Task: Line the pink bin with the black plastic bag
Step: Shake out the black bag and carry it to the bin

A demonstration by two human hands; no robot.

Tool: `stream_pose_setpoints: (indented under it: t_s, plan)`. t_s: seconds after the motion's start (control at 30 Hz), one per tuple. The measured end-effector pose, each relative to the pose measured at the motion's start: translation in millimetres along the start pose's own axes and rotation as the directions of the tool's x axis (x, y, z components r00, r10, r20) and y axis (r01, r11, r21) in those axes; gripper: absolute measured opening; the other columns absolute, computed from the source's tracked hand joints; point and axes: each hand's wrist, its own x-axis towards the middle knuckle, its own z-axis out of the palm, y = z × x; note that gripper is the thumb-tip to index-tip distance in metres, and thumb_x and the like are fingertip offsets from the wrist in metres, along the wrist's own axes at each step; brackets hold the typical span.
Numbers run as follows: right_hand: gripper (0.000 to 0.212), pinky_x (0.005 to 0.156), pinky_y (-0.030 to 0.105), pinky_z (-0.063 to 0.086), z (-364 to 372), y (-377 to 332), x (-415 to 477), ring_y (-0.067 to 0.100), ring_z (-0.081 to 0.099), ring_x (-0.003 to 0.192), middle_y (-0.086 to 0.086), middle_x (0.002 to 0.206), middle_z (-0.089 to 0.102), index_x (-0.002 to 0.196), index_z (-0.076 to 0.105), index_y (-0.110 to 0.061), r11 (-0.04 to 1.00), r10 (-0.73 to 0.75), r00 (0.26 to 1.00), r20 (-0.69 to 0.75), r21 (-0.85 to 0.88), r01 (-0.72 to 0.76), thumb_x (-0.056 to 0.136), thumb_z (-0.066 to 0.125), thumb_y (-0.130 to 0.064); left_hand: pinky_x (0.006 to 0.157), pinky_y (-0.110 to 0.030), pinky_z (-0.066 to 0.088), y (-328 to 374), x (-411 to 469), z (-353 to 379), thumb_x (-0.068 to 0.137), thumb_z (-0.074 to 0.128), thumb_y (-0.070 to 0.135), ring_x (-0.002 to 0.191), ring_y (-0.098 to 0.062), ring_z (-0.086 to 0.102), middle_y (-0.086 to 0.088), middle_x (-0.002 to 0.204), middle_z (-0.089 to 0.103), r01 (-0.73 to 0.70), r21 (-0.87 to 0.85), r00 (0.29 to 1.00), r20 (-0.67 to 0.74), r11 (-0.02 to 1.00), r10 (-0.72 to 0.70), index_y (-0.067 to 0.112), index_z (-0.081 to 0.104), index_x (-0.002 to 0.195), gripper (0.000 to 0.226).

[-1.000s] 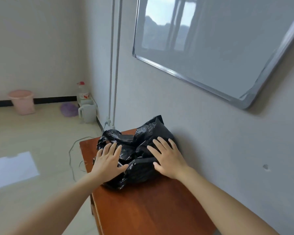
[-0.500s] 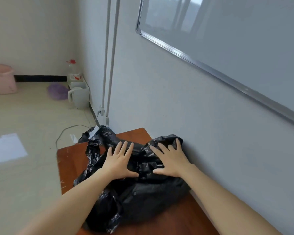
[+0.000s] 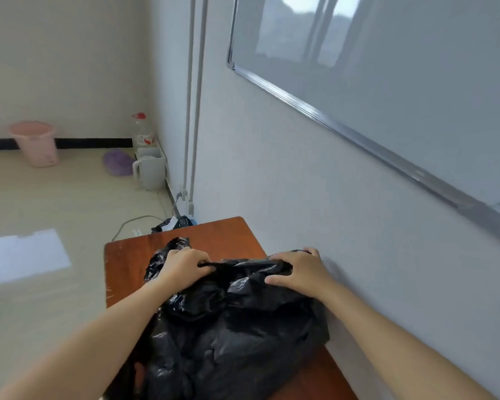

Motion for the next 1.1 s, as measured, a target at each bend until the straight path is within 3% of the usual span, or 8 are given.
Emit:
stream_pose_setpoints:
  t_s: [0.1, 0.2, 0.27, 0.37, 0.53, 0.7, 0.9, 1.1]
  plan:
    - [0.065, 0.093, 0.024, 0.02, -9, -18, -8, 0.016, 0.05, 0.115, -0.011, 0.118, 0.065, 0.113, 0.061, -0.034, 0.993, -0.091, 0.995, -0.035, 0.076, 0.094, 0.065, 0.044, -0.075, 0.075, -0.03, 0.042, 7, -43, -28, 0.084, 0.06, 0.033, 0.081, -0.017, 0.058, 0.002, 0.078, 0.065, 0.096, -0.085, 0.985, -0.133, 0.992, -0.107, 0.015, 0.071, 0.09, 0.021]
    - [0.04, 0.097, 0.029, 0.023, -15, -46, -18, 0.017, 0.053, 0.112, -0.006, 0.115, 0.067, 0.107, 0.065, -0.027, 0.972, -0.23, 0.97, -0.083, 0.029, 0.233, 0.08, 0.056, -0.055, 0.078, -0.034, 0.047, 12, -96, -49, 0.081, 0.065, 0.026, 0.081, -0.021, 0.061, 0.001, 0.076, 0.066, 0.19, -0.203, 0.943, -0.234, 0.96, -0.236, 0.013, 0.071, 0.085, 0.015]
    - [0.031, 0.097, 0.032, 0.025, -16, -66, -29, 0.018, 0.055, 0.104, -0.004, 0.101, 0.07, 0.1, 0.068, -0.024, 0.955, -0.289, 0.952, -0.102, 0.039, 0.295, 0.083, 0.057, -0.048, 0.066, -0.027, 0.044, 15, -134, -61, 0.08, 0.067, 0.021, 0.067, -0.016, 0.057, 0.007, 0.064, 0.06, 0.225, -0.28, 0.919, -0.258, 0.933, -0.299, 0.016, 0.07, 0.079, 0.006]
    - [0.026, 0.097, 0.034, 0.028, -14, -96, -46, 0.019, 0.055, 0.097, -0.007, 0.083, 0.062, 0.094, 0.068, -0.02, 0.933, -0.339, 0.933, -0.117, 0.088, 0.35, 0.084, 0.058, -0.042, 0.051, -0.01, 0.035, 19, -186, -80, 0.08, 0.069, 0.016, 0.054, -0.004, 0.047, 0.01, 0.056, 0.053, 0.262, -0.325, 0.896, -0.268, 0.909, -0.354, 0.019, 0.061, 0.072, 0.011]
    - [0.024, 0.098, 0.035, 0.033, -24, -146, -69, 0.021, 0.055, 0.103, 0.001, 0.101, 0.07, 0.096, 0.067, -0.015, 0.9, -0.4, 0.899, -0.179, 0.108, 0.422, 0.085, 0.059, -0.034, 0.054, -0.018, 0.035, 17, -248, -113, 0.078, 0.071, 0.017, 0.055, -0.007, 0.049, 0.006, 0.059, 0.056, 0.274, -0.426, 0.838, -0.334, 0.862, -0.431, 0.017, 0.064, 0.073, 0.008]
    - [0.021, 0.097, 0.038, 0.037, -21, -204, -84, 0.025, 0.06, 0.099, 0.005, 0.097, 0.072, 0.093, 0.07, -0.011, 0.869, -0.434, 0.868, -0.239, 0.143, 0.474, 0.082, 0.062, -0.028, 0.06, -0.019, 0.041, -2, -301, -143, 0.079, 0.069, 0.017, 0.063, -0.013, 0.055, -0.002, 0.068, 0.062, 0.221, -0.572, 0.768, -0.397, 0.79, -0.502, 0.019, 0.066, 0.073, 0.007]
    - [0.015, 0.096, 0.043, 0.04, 9, -304, -102, 0.025, 0.061, 0.093, 0.005, 0.091, 0.072, 0.085, 0.07, -0.012, 0.856, -0.408, 0.867, -0.286, 0.21, 0.472, 0.08, 0.064, -0.026, 0.058, -0.016, 0.039, -71, -374, -179, 0.081, 0.067, 0.014, 0.064, -0.012, 0.055, 0.0, 0.067, 0.062, 0.163, -0.631, 0.721, -0.448, 0.758, -0.528, 0.022, 0.065, 0.069, 0.015]
    - [0.017, 0.09, 0.035, 0.039, 49, -404, -124, 0.021, 0.06, 0.091, 0.005, 0.093, 0.071, 0.087, 0.069, -0.011, 0.866, -0.423, 0.877, -0.226, 0.185, 0.465, 0.082, 0.062, -0.025, 0.059, -0.017, 0.041, -161, -430, -203, 0.082, 0.066, 0.012, 0.06, -0.011, 0.053, 0.0, 0.064, 0.06, 0.185, -0.655, 0.718, -0.419, 0.733, -0.556, 0.022, 0.064, 0.065, 0.019]
